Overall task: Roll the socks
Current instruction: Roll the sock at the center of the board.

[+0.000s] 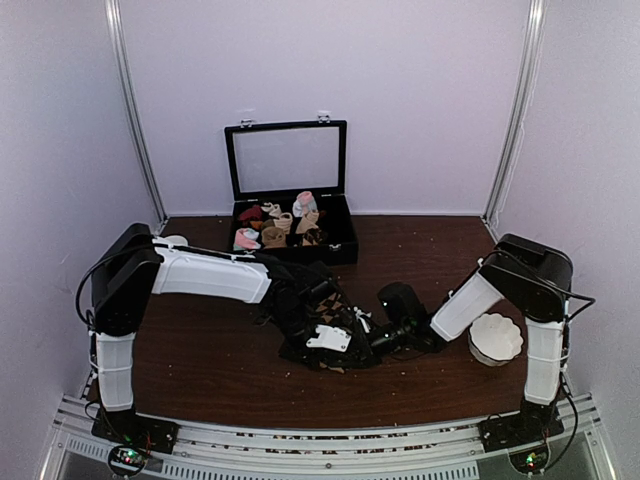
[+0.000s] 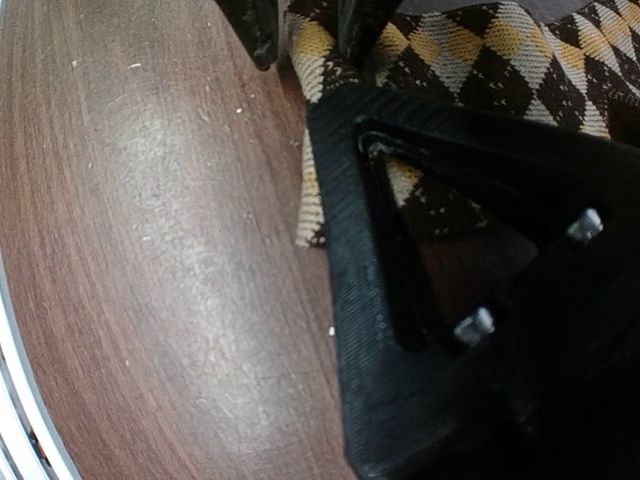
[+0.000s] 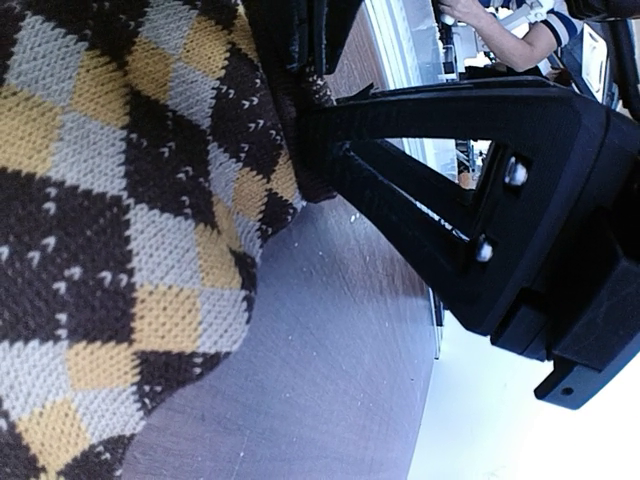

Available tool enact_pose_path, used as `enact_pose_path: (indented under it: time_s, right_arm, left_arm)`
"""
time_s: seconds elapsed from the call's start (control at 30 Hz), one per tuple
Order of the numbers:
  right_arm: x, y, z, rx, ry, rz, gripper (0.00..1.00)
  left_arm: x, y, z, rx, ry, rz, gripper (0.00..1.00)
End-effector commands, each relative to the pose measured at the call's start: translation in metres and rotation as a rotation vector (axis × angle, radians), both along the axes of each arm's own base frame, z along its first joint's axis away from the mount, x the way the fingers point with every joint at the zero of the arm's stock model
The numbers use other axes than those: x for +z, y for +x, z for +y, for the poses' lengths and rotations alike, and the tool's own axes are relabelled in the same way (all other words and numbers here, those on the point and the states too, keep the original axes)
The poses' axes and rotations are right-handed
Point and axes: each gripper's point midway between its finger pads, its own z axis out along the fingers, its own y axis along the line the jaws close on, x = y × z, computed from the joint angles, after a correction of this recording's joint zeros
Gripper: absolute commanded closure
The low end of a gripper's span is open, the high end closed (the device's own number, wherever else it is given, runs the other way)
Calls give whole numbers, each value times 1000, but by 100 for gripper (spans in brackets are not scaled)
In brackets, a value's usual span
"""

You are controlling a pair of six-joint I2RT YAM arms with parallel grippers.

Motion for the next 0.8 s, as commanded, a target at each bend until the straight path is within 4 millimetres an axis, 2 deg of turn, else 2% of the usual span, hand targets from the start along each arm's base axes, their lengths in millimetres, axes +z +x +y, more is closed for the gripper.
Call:
enact_pose_path:
  time_s: [0.0,0.2,0.37,0.53,0.63,0.77]
  right_arm:
    - [-56,-26,-27,-37,-169,170,100]
    - [-53,-26,-29,-54,-168,161,100]
    - [-62,-25,-43,-69,-261,110,95]
    - [-64,-24,-61,-77,-360,36,80]
    - [-64,-27,-71,-89,-391,13,78]
    - [-61,-29,-79,-126,-386,0,69]
  left_arm:
    - [-24,-6,14,-10,78,40,82]
    - [-31,-7,19,-3,130,65,100]
    - [-37,-15,27,20,190,164,100]
    - [-40,-12,35,66,238,252,100]
    - [-40,-10,36,82,246,271,100]
    - [-41,-9,36,106,263,299,100]
